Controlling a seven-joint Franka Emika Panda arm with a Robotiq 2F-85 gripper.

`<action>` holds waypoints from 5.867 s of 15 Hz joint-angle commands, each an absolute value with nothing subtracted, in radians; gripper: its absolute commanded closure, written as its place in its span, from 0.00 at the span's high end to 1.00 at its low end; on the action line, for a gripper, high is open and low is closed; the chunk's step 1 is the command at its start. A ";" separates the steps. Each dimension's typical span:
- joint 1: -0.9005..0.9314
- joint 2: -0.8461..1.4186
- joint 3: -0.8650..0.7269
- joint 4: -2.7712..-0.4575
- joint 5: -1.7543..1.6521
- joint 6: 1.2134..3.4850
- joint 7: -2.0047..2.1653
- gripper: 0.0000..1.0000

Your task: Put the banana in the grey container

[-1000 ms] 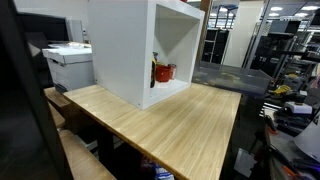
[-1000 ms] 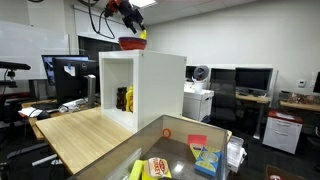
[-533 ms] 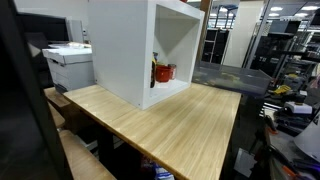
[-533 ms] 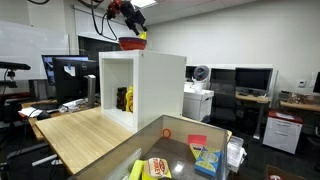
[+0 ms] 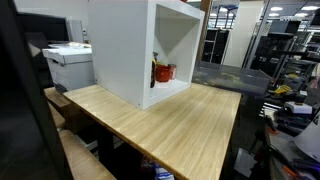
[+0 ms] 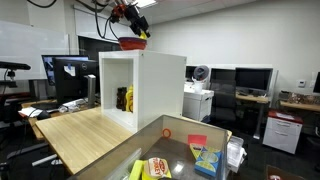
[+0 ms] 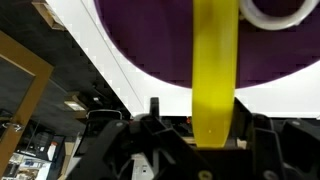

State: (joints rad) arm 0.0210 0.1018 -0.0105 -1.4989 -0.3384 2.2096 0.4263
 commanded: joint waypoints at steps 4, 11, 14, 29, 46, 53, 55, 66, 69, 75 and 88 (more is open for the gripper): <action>0.044 0.061 -0.006 -1.538 -0.366 2.209 0.463 0.21; 0.066 -0.071 -0.001 -1.617 -0.376 2.204 0.482 0.12; 0.038 -0.156 0.020 -1.668 -0.385 2.236 0.463 0.12; -0.004 -0.622 0.018 -2.196 -0.253 2.118 0.290 0.12; -0.195 -0.310 -0.258 -2.108 -0.185 2.107 0.071 0.12; -0.225 -0.103 -0.285 -1.963 -0.123 2.101 0.081 0.12; -0.237 -0.058 -0.294 -1.932 -0.106 2.102 0.084 0.12; -0.318 0.216 -0.326 -1.849 0.023 2.186 0.180 0.11; -0.323 0.247 -0.325 -1.845 0.050 2.177 0.182 0.11; -0.345 0.313 -0.329 -1.802 0.091 2.148 0.208 0.22; -0.318 0.108 -0.320 -1.829 0.040 2.064 0.145 1.00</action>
